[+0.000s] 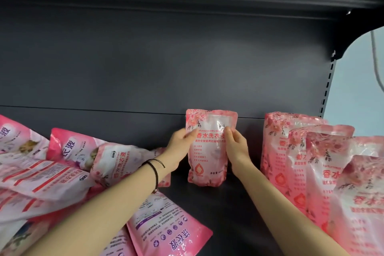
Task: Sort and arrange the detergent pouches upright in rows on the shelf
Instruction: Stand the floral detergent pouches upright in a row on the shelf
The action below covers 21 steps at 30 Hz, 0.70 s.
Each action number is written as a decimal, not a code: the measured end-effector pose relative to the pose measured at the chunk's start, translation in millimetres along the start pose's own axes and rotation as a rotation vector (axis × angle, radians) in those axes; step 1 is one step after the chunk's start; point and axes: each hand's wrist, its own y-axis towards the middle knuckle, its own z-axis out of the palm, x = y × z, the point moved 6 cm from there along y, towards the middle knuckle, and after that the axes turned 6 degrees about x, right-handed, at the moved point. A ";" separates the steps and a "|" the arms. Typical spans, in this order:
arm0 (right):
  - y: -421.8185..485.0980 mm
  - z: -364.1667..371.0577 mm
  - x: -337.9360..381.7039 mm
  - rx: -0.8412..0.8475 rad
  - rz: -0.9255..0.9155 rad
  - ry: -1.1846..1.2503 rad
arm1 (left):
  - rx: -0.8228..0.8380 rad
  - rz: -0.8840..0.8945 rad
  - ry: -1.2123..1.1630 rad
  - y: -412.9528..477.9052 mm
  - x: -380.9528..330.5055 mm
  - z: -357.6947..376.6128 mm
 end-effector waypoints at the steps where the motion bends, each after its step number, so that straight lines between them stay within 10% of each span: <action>1: 0.8 -4.6 6.1 -0.018 -0.017 -0.210 | 0.019 0.016 0.126 0.0 -3.7 -4.2; 9: -19.8 -9.8 54.0 0.447 0.162 -1.452 | 0.180 0.156 1.423 -17.9 -39.6 -41.2; 21: -58.0 135.1 89.4 0.669 -0.357 -1.764 | 0.206 0.161 1.926 -71.9 -41.5 -175.2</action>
